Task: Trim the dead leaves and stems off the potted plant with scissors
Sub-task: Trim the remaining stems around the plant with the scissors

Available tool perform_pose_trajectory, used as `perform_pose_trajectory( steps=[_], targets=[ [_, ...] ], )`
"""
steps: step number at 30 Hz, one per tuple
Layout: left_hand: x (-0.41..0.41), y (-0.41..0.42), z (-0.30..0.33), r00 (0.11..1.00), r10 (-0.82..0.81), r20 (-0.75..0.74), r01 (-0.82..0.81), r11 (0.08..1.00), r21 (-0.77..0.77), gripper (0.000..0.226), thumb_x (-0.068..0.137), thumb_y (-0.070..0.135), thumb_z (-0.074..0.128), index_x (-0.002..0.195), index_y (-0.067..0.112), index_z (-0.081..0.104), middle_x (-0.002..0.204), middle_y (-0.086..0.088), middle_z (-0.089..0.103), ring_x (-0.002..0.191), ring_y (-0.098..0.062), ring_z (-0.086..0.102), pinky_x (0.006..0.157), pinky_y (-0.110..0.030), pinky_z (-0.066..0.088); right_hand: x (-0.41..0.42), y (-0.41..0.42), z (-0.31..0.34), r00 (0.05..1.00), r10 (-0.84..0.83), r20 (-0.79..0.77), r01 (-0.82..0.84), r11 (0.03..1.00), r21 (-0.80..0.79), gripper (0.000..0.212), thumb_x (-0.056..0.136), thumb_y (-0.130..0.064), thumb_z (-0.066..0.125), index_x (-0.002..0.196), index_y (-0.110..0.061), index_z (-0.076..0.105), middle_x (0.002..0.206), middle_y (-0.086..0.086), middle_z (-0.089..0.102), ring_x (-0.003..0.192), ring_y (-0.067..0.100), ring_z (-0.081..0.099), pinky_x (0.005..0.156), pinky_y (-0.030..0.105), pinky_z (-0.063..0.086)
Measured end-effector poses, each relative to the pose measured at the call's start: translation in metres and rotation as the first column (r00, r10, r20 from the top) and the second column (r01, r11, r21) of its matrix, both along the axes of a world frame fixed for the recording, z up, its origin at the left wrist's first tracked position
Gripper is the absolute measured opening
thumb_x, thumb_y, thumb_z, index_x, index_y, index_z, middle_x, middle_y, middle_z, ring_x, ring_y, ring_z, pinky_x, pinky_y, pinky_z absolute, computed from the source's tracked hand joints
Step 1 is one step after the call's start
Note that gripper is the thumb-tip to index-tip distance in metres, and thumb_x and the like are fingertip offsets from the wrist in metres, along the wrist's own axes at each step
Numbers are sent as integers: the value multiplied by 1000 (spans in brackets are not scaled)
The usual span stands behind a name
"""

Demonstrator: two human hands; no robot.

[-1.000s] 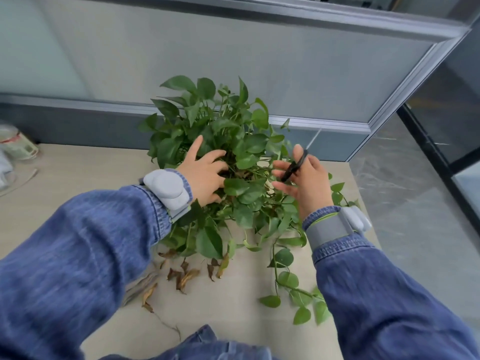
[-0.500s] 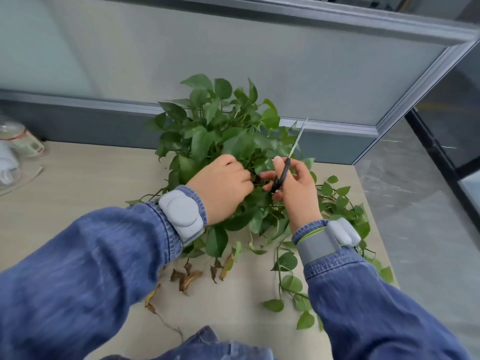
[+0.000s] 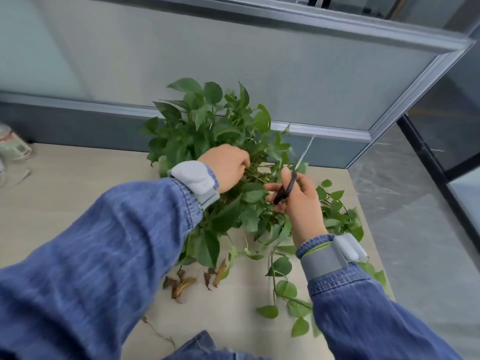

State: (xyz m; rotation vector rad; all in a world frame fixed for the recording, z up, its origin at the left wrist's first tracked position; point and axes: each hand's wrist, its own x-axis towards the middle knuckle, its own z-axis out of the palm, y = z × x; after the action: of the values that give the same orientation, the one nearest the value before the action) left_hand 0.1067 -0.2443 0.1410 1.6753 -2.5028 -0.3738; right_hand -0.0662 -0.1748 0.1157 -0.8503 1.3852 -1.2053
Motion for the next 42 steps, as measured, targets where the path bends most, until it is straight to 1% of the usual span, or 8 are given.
perform_pose_trajectory(
  steps=[4, 11, 16, 21, 23, 26, 33, 42],
  targets=[
    [17, 12, -16, 949, 186, -256, -194, 981, -5, 21, 94, 14, 49, 103, 24, 65, 112, 3, 60, 105, -18, 56, 91, -31, 44, 0, 6, 3, 987, 162, 8, -162, 987, -19, 25, 98, -35, 61, 109, -13, 61, 81, 12, 75, 58, 17, 62, 45, 20, 42],
    [20, 24, -28, 998, 57, -24, -59, 996, -73, 29, 91, 27, 59, 119, 23, 59, 117, -2, 49, 112, -24, 44, 89, -36, 42, 4, 18, -4, 939, 335, -73, -334, 942, 19, 30, 94, -38, 65, 107, -11, 64, 74, 14, 71, 55, 18, 59, 45, 22, 39],
    [9, 23, -25, 987, 10, 163, 20, 983, -182, 20, 92, 36, 54, 107, 29, 65, 104, 1, 56, 103, -25, 46, 82, -37, 35, 2, 18, -10, 915, 371, -158, -367, 929, 55, 25, 93, -37, 68, 102, -15, 62, 73, 12, 72, 56, 20, 58, 47, 20, 39],
    [10, 18, -25, 990, 105, -96, -112, 991, -69, 12, 92, 29, 54, 92, 26, 66, 95, 3, 59, 92, -23, 55, 78, -35, 42, -8, 24, -15, 874, 371, -314, -403, 914, -42, 35, 80, -55, 69, 106, -32, 61, 78, 17, 67, 65, 17, 61, 61, 33, 50],
    [16, 12, -23, 953, 195, -231, -202, 979, -7, 10, 90, 27, 58, 90, 25, 68, 93, 6, 62, 85, -17, 56, 74, -30, 43, -11, 27, -17, 810, 389, -439, -449, 893, -38, 35, 79, -59, 67, 106, -38, 59, 75, 11, 61, 66, 22, 54, 65, 40, 48],
    [25, 1, -21, 904, 286, -318, -286, 957, 45, 9, 89, 28, 62, 85, 25, 69, 83, 10, 62, 80, -13, 57, 74, -28, 45, -12, 25, -19, 671, 406, -621, -508, 861, 15, 32, 81, -60, 66, 103, -39, 55, 67, -14, 62, 56, 3, 53, 56, 20, 46],
    [34, -5, -23, 865, 353, -358, -337, 935, 108, 11, 87, 27, 65, 76, 27, 66, 74, 10, 67, 64, -8, 64, 73, -27, 52, -9, 22, -13, 230, 353, -907, -512, 836, 196, 26, 88, -51, 52, 110, -37, 50, 86, -8, 68, 71, 15, 63, 63, 33, 54],
    [27, 2, -21, 857, 366, -361, -347, 930, 121, 10, 90, 30, 61, 82, 26, 66, 79, 10, 62, 78, -17, 64, 80, -37, 54, 2, 9, -6, -6, 211, -977, -539, 823, 181, 37, 92, -49, 48, 123, -30, 54, 84, -4, 57, 75, 23, 59, 55, 30, 41]
  ],
)
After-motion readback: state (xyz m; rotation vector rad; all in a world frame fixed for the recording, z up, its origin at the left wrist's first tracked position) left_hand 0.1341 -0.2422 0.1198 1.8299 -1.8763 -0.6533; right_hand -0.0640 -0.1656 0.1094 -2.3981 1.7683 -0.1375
